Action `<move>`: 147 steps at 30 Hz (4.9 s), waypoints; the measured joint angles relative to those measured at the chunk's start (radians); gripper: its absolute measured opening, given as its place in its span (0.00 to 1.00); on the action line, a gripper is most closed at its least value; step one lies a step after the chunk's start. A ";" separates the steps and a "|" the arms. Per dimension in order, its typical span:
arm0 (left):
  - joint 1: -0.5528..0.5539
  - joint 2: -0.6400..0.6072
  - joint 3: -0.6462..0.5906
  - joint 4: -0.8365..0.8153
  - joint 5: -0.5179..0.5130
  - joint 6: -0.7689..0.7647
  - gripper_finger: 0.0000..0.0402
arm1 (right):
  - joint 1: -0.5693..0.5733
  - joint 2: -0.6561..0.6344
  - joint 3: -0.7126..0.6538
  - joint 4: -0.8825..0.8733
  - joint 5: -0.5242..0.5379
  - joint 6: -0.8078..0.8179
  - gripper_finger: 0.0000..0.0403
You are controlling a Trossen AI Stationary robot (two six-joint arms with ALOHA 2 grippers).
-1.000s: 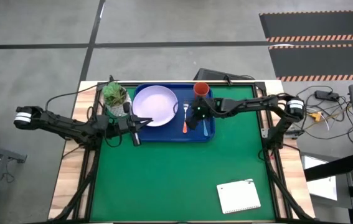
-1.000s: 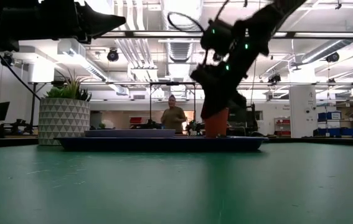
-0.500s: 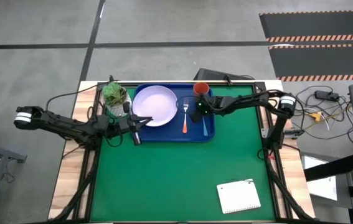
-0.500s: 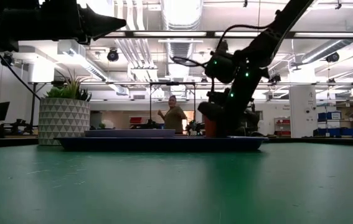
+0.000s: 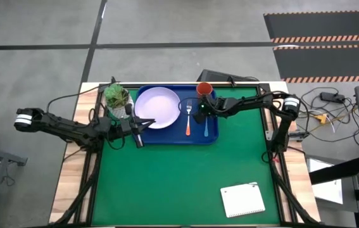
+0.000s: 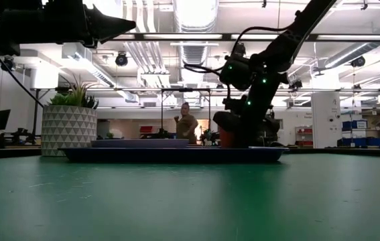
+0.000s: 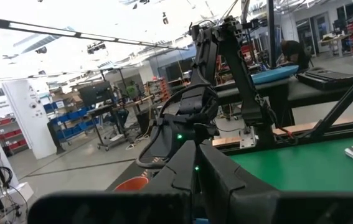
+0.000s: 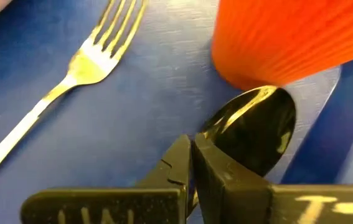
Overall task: Pick and place plate/cup/fork/spoon on tray
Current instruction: Put the blue spoon on the blue serving tray to the right of the orange fork, then return to Home Position
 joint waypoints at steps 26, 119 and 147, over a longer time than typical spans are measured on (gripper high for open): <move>0.000 -0.001 -0.003 -0.028 -0.013 -0.002 0.00 | 0.225 -0.112 0.034 -0.273 0.119 0.114 0.02; -0.014 -0.728 -0.151 -0.830 0.157 -0.298 0.00 | 0.246 -1.387 -0.793 0.491 -0.601 -0.445 0.02; -0.014 -0.655 -0.196 -0.793 0.158 -0.290 0.00 | 0.244 -1.597 -0.812 0.282 -0.438 -0.683 0.02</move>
